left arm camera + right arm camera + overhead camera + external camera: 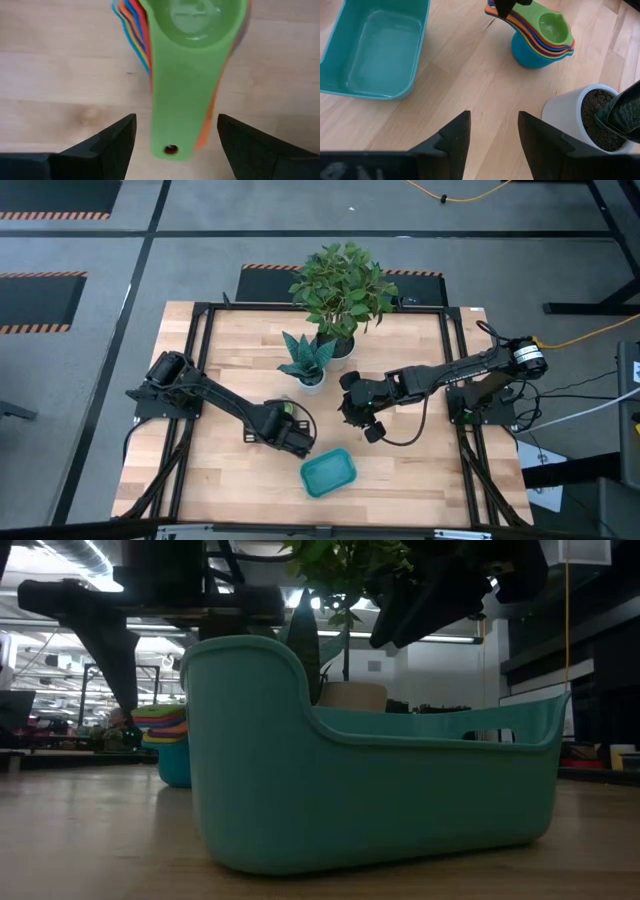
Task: Nest measuring cups in basket
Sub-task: Put the stacked measuring cups into the green bin
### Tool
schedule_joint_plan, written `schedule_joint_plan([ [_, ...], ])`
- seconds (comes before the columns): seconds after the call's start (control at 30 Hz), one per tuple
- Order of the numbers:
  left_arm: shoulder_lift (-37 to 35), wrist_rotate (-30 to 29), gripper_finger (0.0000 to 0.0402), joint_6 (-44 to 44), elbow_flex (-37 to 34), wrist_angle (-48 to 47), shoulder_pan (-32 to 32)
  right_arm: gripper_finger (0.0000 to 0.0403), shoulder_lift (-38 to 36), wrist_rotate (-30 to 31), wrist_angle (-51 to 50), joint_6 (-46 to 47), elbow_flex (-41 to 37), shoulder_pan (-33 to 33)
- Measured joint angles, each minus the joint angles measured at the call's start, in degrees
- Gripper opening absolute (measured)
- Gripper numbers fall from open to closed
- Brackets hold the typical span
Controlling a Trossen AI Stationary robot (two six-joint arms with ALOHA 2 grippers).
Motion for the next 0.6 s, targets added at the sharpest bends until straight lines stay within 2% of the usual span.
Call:
schedule_joint_plan([
  [0.6, 0.8, -1.6, 0.0271, -0.5, 0.1, 0.9, 0.9, 0.0169, 0.0, 0.0, 0.0, 0.0, 0.0, 0.0],
])
